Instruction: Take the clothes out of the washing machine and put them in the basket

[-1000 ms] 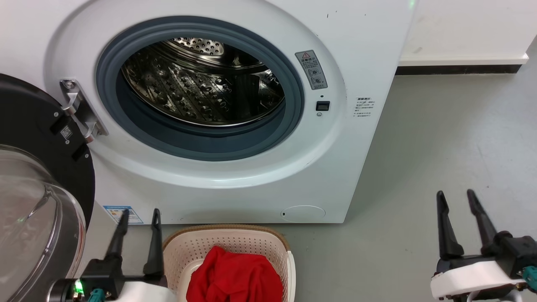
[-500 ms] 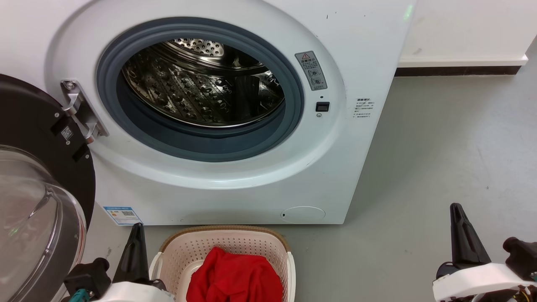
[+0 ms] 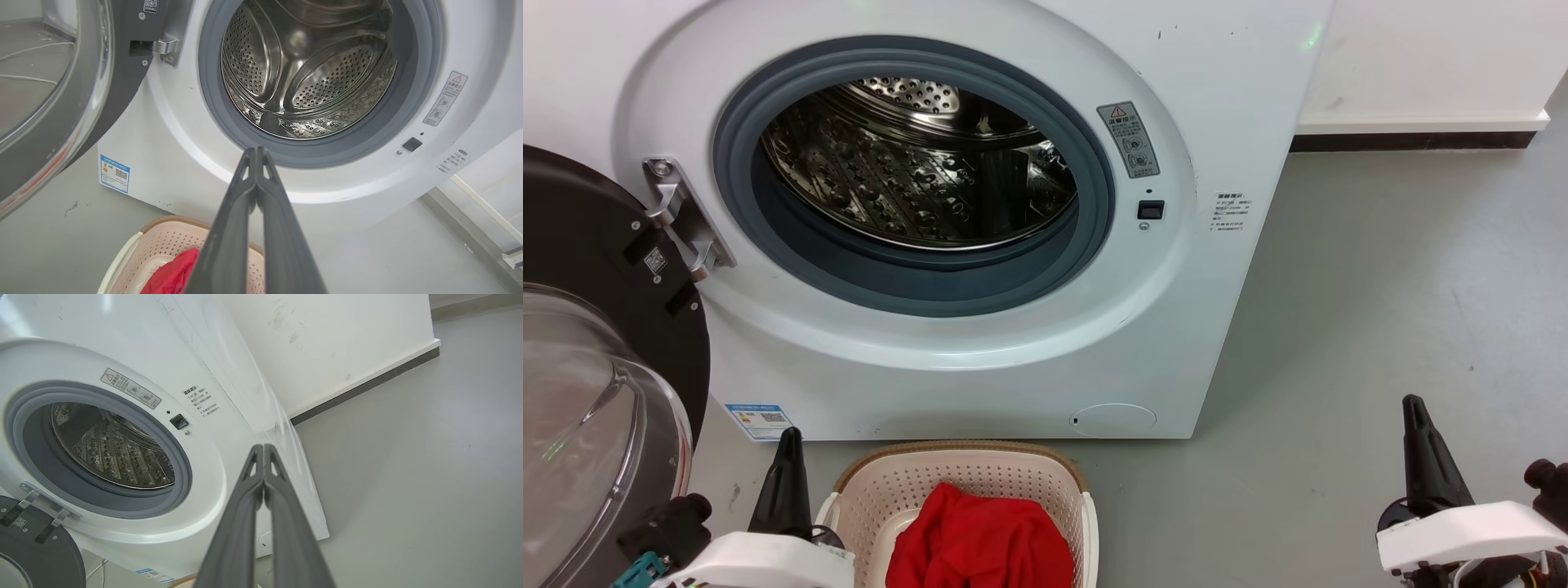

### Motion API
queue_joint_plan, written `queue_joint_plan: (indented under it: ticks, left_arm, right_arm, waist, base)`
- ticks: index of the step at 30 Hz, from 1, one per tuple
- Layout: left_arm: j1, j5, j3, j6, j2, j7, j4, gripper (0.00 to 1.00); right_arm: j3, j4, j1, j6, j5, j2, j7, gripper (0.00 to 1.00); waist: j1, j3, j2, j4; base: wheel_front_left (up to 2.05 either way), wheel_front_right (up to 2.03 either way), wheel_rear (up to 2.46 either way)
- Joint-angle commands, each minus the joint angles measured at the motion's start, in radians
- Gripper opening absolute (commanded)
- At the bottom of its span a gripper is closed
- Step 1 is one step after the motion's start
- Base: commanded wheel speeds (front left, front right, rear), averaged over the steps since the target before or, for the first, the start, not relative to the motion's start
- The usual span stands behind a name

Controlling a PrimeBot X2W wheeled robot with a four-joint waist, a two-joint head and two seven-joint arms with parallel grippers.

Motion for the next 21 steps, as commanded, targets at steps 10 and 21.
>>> queue_joint_plan:
  ticks: [10,21]
  left_arm:
    - [-0.042,-0.183,0.010,-0.010,0.001,0.041,0.010,0.00]
    - [-0.061,-0.336,0.015,-0.016,0.001,0.077,0.028,0.00]
  right_arm:
    - [-0.006,0.005,-0.042,0.000,0.182,-0.003,0.042,0.00]
    - [-0.009,0.020,-0.057,0.000,0.333,-0.004,0.078,0.00]
  waist:
    - [-0.0001,-0.004,-0.0001,0.002]
    - [-0.0001,-0.007,-0.0001,0.004]
  base:
    - [0.00,0.00,0.00]
    - [0.00,0.00,0.00]
